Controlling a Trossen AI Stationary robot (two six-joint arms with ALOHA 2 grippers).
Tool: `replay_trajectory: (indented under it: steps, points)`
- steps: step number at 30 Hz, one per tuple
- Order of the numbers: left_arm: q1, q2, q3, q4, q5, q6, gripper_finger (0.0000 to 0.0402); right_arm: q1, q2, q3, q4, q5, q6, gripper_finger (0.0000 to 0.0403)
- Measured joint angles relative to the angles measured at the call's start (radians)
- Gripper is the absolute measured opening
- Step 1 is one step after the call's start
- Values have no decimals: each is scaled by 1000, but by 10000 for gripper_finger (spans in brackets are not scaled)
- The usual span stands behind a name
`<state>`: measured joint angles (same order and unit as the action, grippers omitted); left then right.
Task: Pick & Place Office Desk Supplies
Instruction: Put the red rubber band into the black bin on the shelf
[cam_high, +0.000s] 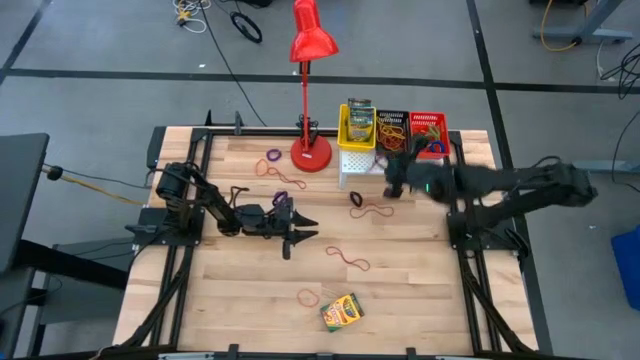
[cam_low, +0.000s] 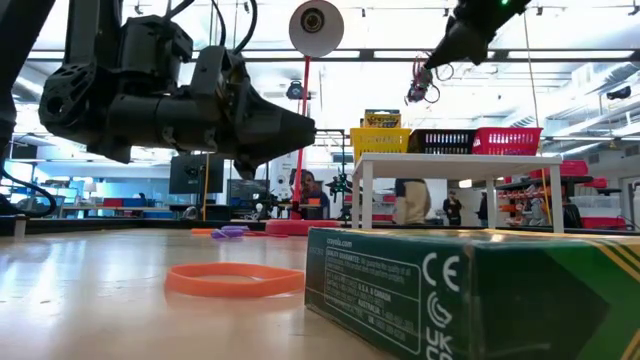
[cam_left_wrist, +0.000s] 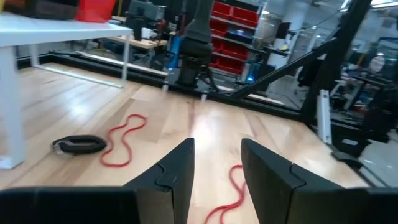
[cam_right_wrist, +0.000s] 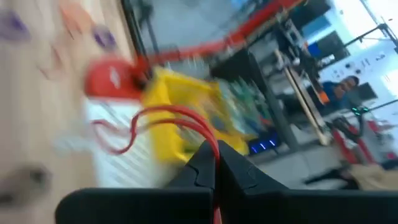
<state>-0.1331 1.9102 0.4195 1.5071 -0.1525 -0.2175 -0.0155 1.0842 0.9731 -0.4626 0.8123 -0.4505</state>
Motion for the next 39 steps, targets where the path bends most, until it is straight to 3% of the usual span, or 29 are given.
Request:
replay_trajectory:
  steps: [7,14,21,27,39]
  points:
    - [-20,0,7,6,57,-2,138,-295,9,89,-44,-119,-272,0]
    - [-25,0,9,8,52,0,138,-520,84,86,-29,-357,-336,0]
    - [-25,0,9,8,49,-9,138,-574,226,86,-6,-348,-463,1]
    - [-25,0,9,8,49,-18,138,-578,258,86,-33,-333,-499,16]
    - [-23,0,9,8,14,-29,138,-570,256,86,-59,-254,-402,155]
